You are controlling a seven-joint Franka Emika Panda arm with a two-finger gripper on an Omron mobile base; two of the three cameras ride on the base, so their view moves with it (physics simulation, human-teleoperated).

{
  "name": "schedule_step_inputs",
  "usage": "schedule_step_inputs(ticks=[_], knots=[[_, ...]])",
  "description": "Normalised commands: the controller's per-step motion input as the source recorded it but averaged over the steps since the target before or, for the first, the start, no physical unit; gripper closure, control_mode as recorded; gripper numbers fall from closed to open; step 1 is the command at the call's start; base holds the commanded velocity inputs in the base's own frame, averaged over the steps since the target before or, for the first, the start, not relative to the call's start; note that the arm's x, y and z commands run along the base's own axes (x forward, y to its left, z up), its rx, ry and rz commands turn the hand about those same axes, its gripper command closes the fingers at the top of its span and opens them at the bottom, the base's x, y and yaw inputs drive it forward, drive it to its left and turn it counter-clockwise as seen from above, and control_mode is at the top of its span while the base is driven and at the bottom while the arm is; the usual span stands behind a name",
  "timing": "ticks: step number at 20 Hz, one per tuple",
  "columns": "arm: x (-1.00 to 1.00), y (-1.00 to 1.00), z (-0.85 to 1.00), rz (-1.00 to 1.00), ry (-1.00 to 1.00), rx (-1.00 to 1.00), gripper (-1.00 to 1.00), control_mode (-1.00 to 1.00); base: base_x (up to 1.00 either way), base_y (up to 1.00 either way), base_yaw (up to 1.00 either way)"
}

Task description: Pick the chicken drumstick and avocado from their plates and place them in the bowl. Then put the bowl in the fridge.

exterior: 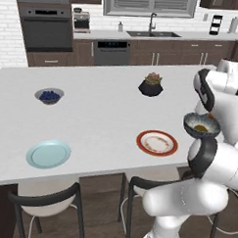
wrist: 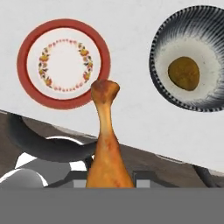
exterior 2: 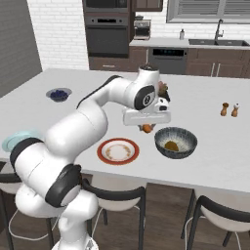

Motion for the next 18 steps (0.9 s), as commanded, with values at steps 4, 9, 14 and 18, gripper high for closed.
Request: schedule_step_inputs(ticks=[4,9,14,18], knots=[[0.95,-0.49,-0.32,0.02,0.15,0.00,1.00,-1.00,0.00,0.00,0.00],[0.84,-0.58,-0.50,0.02,0.07,0.00,1.00,-1.00,0.00,0.00,0.00],[0.67,-0.52,-0.63,0.04,0.00,0.00,1.00,-1.00,0.00,0.00,0.00],[0.65,-0.13,-0.57,0.00,0.00,0.00,1.00,-1.00,0.00,0.00,0.00]])
